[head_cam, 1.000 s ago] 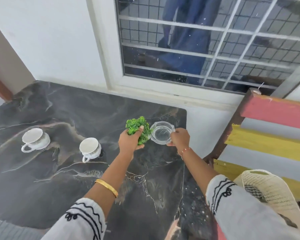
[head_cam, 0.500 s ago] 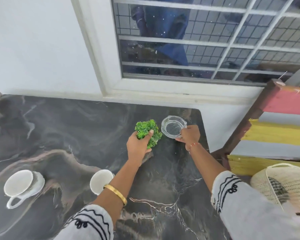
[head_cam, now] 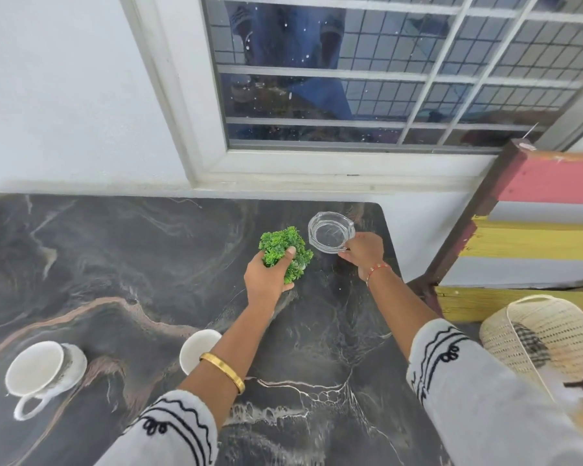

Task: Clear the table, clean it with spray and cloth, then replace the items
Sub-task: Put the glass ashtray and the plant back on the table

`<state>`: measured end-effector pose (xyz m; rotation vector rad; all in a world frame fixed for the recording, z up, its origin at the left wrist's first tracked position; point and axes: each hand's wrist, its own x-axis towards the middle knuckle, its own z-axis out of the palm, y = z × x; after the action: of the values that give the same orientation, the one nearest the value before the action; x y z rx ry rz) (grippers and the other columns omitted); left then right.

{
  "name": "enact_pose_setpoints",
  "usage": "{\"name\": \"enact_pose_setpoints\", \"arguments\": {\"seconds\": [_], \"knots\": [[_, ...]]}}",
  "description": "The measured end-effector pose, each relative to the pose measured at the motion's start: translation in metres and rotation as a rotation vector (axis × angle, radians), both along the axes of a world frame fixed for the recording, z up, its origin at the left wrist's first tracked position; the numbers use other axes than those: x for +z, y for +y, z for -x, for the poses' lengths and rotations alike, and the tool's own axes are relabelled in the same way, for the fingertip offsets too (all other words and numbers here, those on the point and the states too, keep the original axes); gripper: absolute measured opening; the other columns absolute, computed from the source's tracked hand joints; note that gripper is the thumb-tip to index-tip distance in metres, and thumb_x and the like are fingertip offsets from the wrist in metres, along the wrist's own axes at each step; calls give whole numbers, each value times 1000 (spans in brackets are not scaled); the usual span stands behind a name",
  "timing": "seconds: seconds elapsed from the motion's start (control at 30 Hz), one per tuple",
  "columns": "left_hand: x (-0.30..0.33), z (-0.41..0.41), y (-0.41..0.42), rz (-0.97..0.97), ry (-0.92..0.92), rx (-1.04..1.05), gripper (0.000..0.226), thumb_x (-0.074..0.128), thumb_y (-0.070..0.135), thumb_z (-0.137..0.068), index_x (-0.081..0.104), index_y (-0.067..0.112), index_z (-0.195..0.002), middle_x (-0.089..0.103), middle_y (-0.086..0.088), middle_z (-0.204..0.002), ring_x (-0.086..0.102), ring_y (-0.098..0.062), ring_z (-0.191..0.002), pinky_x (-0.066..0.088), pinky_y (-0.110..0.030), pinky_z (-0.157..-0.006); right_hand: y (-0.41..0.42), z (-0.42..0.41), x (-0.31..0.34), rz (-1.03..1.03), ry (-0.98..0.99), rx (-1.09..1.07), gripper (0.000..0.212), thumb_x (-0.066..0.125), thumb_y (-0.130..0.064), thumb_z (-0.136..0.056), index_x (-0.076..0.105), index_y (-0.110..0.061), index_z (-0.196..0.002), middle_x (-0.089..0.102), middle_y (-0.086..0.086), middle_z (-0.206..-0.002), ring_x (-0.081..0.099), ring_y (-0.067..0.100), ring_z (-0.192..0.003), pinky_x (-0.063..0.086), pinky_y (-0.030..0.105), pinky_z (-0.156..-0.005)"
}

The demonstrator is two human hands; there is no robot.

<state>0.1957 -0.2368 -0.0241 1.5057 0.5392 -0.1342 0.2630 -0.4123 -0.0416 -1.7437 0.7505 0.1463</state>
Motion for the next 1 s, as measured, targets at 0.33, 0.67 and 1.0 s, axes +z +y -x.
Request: {"name": "enact_pose_setpoints", "arguments": {"seconds": [0.33, 0.67, 1.0], "knots": [[35, 41, 0, -26, -98, -54, 29, 71, 30, -79, 63, 15, -102, 67, -5, -98, 65, -17, -81, 58, -24, -51, 20, 58, 70, -156, 41, 253, 34, 56, -12, -91, 54, 5, -120, 55, 14, -96, 54, 23, -83, 50, 39, -90], [73, 126, 55, -106, -212, -72, 37, 76, 31, -74, 56, 14, -100, 65, -8, -102, 65, -29, -96, 58, -48, -74, 107, 163, 120, -301, -54, 459, 41, 50, -51, -91, 60, -14, -106, 58, 6, -109, 61, 27, -94, 50, 42, -95], [109, 193, 150, 87, -226, -84, 63, 78, 15, -72, 43, 14, -125, 58, -8, -122, 64, -30, -102, 55, -51, -82, 208, 209, 146, -455, -153, 463, 25, 56, -34, -92, 64, -11, -91, 68, 6, -92, 64, 19, -84, 54, 40, -82]]}}
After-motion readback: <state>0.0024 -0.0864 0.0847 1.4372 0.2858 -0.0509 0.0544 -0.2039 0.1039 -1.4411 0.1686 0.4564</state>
